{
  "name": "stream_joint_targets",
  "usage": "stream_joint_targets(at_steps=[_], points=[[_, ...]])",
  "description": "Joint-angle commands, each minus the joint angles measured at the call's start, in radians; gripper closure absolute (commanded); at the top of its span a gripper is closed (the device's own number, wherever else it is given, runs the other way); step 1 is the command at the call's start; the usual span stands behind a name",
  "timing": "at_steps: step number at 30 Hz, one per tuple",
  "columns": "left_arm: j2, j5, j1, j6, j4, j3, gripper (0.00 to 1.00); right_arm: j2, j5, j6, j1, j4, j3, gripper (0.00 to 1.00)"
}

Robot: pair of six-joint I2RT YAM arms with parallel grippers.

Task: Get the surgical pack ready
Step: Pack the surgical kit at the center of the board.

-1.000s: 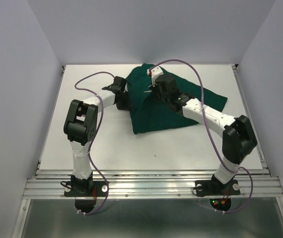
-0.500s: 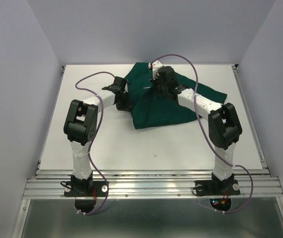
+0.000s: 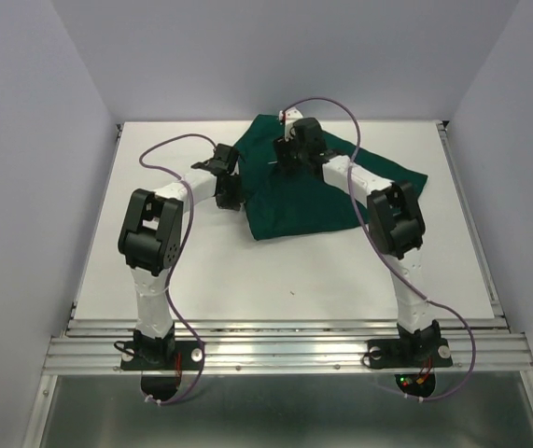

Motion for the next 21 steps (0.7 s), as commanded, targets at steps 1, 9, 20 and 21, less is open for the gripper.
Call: stream_joint_targets(at_steps=[1,9,20,21], points=[[-0.134,-0.133,0.004,-0.012,-0.058,0.048,1.0,-0.008,0.016,0.084,-0.044,-0.008,0.113,0.28],[-0.248,-0.246,0.039,-0.083,-0.043,0.017,1.0,-0.21,0.021,0.188,-0.073,0.001,-0.091,0.28],[-0.36,-0.057,-0.056,-0.02,-0.088,-0.049,1.0,-0.421,0.012,0.299,-0.094,0.013,-0.404,0.55],[-0.364,-0.04,-0.077,-0.017,-0.084,-0.063,1.0,-0.425,0.006,0.305,-0.094,0.013,-0.424,0.61]])
